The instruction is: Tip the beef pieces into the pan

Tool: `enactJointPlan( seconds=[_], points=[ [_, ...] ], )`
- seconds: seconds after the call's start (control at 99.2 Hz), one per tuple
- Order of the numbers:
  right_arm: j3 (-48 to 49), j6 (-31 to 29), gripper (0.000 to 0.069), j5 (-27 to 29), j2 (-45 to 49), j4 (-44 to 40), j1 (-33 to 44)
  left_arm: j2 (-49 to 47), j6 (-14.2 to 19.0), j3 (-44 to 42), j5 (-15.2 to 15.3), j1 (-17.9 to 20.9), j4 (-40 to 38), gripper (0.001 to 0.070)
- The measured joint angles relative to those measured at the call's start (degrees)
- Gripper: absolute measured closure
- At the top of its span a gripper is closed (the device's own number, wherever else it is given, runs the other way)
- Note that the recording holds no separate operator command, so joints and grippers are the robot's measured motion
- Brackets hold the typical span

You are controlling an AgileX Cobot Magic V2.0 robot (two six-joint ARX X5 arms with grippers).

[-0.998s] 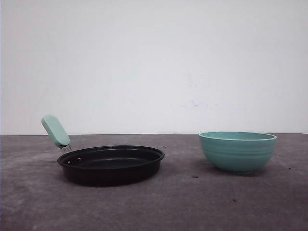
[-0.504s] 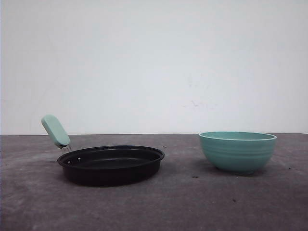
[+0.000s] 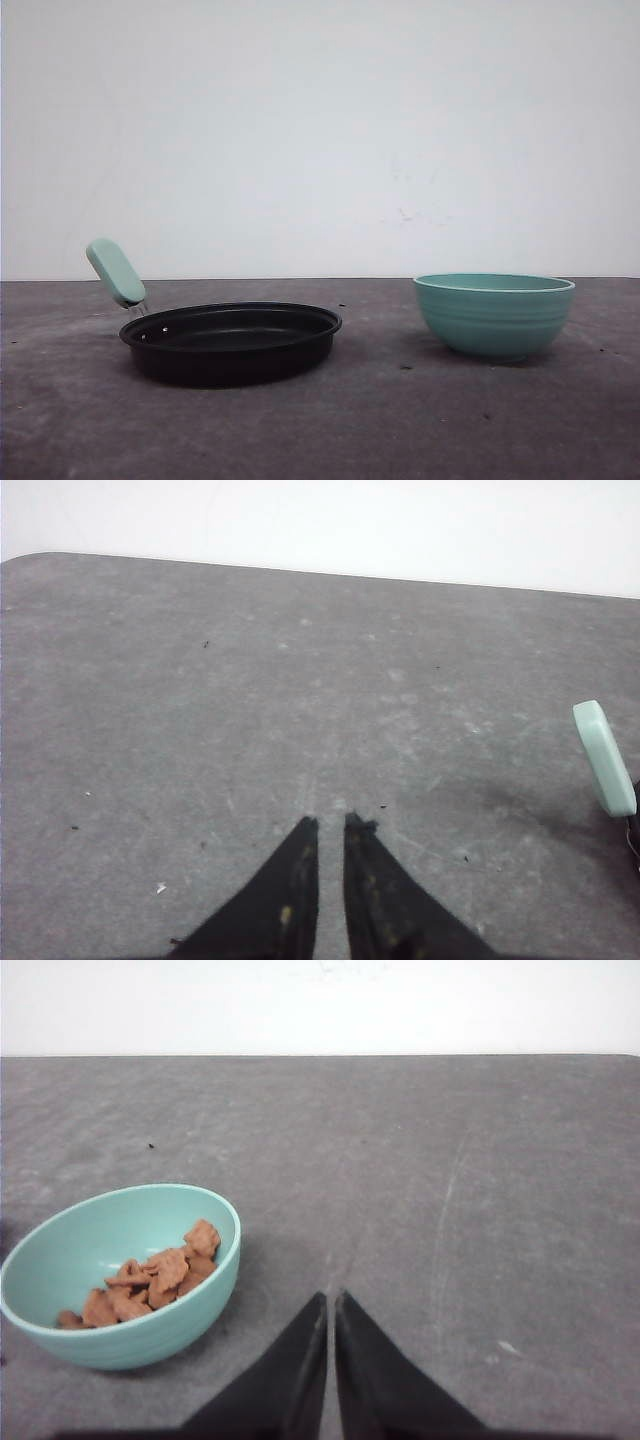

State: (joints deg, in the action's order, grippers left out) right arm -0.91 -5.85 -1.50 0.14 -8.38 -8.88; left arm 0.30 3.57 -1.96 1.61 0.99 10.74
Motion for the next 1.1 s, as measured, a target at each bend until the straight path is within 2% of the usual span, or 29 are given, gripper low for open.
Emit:
enactJointPlan(
  seconds=[0.141, 0.262, 0.343, 0.424, 0.545, 0.605, 0.736, 0.887, 0.988, 1.099],
  points=[
    [0.0, -1.6, 0.0679, 0.0, 0.0, 3.3, 0.0, 0.0, 0.2, 0.1, -0.2, 0.0, -0.2, 0.0688],
    [0.0, -5.5, 0.0679, -1.1, 0.0, 3.5, 0.0, 0.0, 4.2, 0.1, -0.4, 0.0, -0.2, 0.0688],
    [0.0, -8.1, 0.0679, -2.1, 0.0, 3.5, 0.0, 0.0, 8.9, 0.1, -0.4, 0.0, -0.2, 0.0688],
    [0.0, -9.9, 0.0679, -3.3, 0.0, 3.7, 0.0, 0.0, 15.1, 0.1, -0.6, 0.0, -0.2, 0.0688],
    [0.0, -11.9, 0.0679, -5.4, 0.0, 6.7, 0.0, 0.0, 27.2, 0.0, -3.9, 0.0, -0.3, 0.0688],
    [0.0, -12.5, 0.0679, -6.6, 0.0, 8.9, 0.0, 0.0, 30.4, 0.0, -5.2, 0.0, -0.4, 0.0688],
    [0.0, -13.9, 0.0679, -8.7, 0.0, 12.2, 0.0, 0.0, 33.2, 0.0, -6.7, 0.0, -0.4, 0.0688],
    [-1.7, -15.3, 0.0679, -9.0, 0.0, 10.5, 0.0, 0.0, 34.5, -1.1, -11.5, 0.0, 0.0, 0.0688],
    [-6.5, -15.5, 0.0681, -9.0, 0.2, 8.3, 0.0, 0.2, 35.1, -4.3, -13.4, 0.0, -0.1, 0.0688],
    [-14.7, -15.5, 0.0681, -9.0, 1.2, 3.9, 0.0, 3.5, 35.1, -11.6, -13.5, 0.0, 1.0, 0.0688]
  ],
)
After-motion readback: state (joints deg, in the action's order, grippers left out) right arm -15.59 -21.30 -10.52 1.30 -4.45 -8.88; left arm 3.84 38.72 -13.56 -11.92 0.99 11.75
